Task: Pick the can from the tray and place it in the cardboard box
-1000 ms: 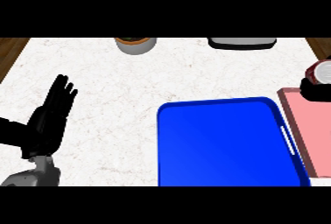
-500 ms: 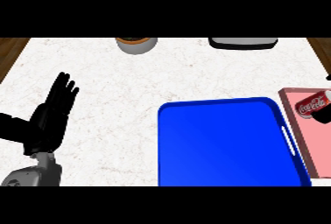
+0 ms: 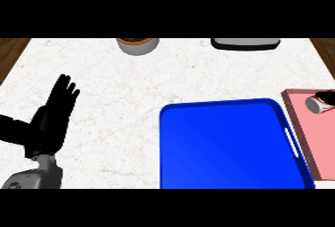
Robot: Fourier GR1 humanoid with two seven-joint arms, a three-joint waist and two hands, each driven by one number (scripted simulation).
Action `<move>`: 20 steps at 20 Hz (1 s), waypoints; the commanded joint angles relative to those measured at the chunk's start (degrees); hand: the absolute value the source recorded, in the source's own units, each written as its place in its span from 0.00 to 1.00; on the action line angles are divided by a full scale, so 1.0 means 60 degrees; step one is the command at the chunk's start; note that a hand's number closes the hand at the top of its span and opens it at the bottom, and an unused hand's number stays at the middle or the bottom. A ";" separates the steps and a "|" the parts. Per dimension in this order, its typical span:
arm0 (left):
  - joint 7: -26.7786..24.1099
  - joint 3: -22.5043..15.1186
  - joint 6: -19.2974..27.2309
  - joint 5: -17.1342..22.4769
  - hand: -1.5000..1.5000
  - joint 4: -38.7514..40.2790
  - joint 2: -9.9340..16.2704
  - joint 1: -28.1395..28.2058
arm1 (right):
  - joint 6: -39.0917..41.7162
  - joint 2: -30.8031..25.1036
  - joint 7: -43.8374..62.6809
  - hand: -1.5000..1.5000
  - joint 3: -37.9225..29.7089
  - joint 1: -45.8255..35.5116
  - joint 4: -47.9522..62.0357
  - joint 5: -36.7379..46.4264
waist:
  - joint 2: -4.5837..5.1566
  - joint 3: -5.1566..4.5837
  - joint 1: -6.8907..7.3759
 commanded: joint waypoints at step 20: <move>0.0077 0.0255 -0.0182 0.0218 0.50 -0.0245 0.0133 0.0245 | -0.0252 0.0619 -0.2381 0.00 -0.4915 0.1316 -0.1664 -0.7748 | -0.0015 -0.0011 -0.0061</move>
